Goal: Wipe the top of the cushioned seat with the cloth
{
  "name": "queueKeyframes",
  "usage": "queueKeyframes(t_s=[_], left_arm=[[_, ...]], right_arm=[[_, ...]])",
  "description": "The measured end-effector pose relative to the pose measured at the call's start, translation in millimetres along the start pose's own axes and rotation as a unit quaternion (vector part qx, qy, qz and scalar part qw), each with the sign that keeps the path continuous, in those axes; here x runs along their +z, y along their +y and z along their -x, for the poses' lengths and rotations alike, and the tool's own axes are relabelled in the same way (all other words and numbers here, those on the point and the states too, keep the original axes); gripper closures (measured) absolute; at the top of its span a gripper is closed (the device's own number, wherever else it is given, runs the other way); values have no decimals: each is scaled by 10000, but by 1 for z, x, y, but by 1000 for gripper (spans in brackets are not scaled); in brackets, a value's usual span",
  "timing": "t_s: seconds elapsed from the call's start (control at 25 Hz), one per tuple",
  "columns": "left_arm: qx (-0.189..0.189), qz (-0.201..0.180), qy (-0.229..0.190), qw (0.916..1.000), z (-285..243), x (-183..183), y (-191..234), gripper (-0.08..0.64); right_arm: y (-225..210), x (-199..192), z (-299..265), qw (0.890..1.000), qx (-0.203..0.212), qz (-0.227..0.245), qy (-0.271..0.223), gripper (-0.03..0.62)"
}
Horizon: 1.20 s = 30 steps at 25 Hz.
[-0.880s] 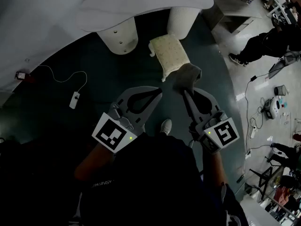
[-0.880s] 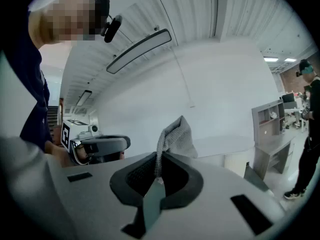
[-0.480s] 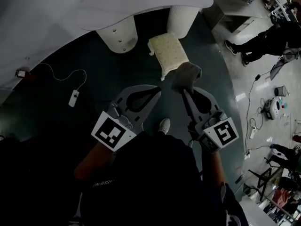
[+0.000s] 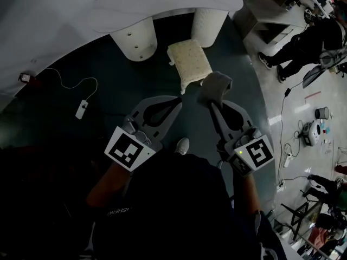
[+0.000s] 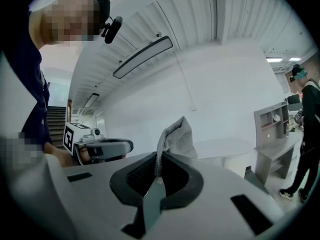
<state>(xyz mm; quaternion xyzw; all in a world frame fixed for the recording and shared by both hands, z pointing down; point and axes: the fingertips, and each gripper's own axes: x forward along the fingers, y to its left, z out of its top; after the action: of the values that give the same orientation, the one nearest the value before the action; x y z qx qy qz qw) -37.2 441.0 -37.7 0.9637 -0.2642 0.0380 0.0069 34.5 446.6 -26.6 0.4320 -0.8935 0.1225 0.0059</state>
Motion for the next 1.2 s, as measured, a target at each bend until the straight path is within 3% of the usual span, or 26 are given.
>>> queueKeyframes(t_s=[0.24,0.56,0.8,1.04,1.2], left_arm=[[76,22,43,10000,-8,-8,-5,552],[-18,131,97,9999,-44,-16,19,552],[-84,299,193,9993,-76,-32,73,552],[-86,430,312,9986,-111,-52,174,552],[-121,463,398,9981,-108,-41,182,552]], right_arm=[[-8,1,8,10000,69,41,-40,558],[-42,1,-12,9999,35,-17,99,558],[-83,-4,-59,9995,-65,-144,260,558],[-133,-9,-153,9984,-97,-293,475,558],[-131,2,-160,9977,-113,-369,549,558]])
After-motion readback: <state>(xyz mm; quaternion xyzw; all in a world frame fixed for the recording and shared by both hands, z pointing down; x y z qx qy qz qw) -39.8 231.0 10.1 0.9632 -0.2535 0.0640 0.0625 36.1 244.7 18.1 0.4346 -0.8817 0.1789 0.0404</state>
